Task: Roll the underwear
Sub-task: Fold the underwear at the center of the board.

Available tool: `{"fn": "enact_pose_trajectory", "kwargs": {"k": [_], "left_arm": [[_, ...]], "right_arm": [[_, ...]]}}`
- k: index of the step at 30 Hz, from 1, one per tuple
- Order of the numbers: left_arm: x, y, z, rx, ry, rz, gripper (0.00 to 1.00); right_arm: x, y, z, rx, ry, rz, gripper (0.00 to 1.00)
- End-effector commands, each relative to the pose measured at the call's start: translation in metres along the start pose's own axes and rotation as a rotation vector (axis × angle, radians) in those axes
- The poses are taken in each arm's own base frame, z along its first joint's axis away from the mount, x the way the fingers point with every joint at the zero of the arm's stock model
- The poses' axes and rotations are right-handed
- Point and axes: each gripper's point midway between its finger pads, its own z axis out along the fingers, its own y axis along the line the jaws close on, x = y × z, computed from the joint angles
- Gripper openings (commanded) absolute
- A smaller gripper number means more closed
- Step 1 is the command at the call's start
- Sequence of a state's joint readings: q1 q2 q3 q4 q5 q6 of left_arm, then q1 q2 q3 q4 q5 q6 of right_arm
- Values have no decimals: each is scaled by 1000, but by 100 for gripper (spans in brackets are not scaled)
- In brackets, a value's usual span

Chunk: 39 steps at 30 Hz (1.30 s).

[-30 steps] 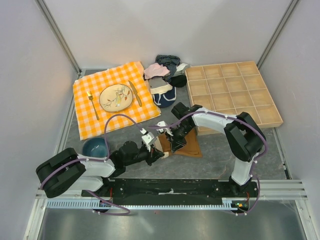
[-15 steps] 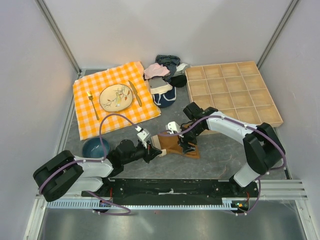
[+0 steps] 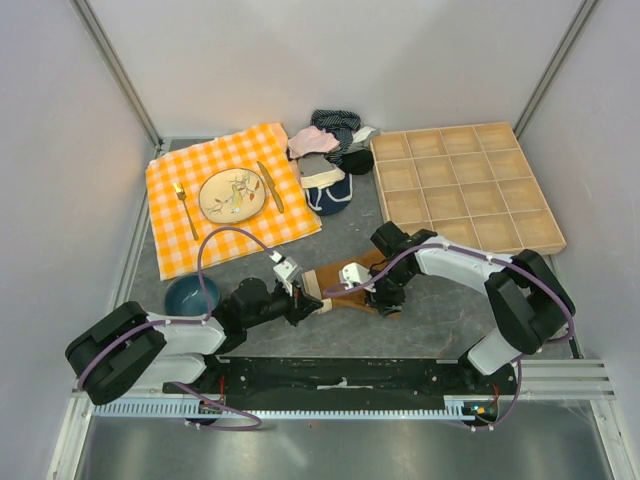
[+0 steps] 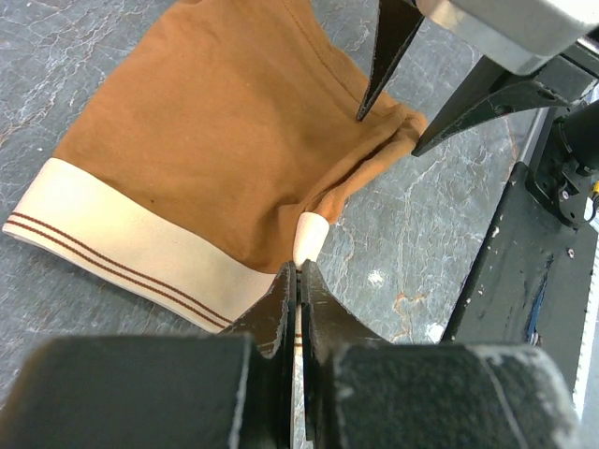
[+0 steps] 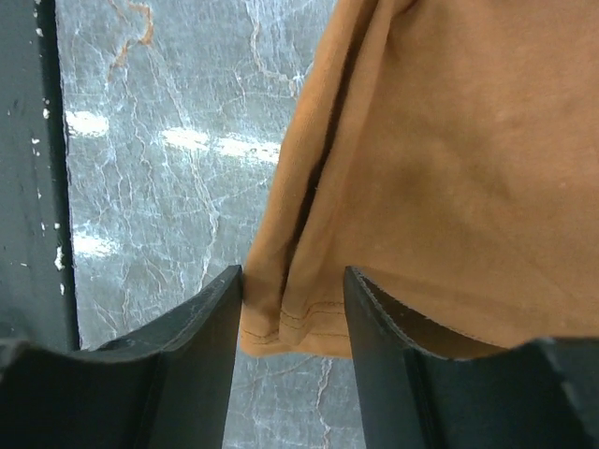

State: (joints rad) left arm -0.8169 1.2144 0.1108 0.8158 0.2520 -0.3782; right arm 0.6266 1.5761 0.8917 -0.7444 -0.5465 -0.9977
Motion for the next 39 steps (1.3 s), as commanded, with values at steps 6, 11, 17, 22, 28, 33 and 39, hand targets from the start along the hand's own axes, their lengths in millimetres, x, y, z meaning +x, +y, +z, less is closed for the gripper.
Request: {"fn": "enact_pose_trajectory", "kwargs": {"k": [6, 11, 17, 22, 28, 33, 39], "left_arm": [[-1, 0, -5, -16, 13, -65, 2], [-3, 11, -10, -94, 18, -96, 2], [-20, 32, -7, -181, 1, -106, 2], [-29, 51, 3, -233, 18, -99, 2], [-40, 69, 17, -272, 41, -61, 2], [-48, 78, 23, -287, 43, -26, 2], [-59, 91, 34, -305, 68, 51, 2]], "right_arm": [[-9, -9, -6, 32, 37, -32, 16], [-25, -27, -21, 79, 36, -15, 7], [-40, -55, -31, 108, 79, 3, 8], [-32, -80, -24, 121, 151, 57, 10], [-26, -99, -25, 151, 168, 112, 13], [-25, -109, -31, 187, 146, 150, 15], [-22, -120, -37, 237, 119, 201, 17]]}}
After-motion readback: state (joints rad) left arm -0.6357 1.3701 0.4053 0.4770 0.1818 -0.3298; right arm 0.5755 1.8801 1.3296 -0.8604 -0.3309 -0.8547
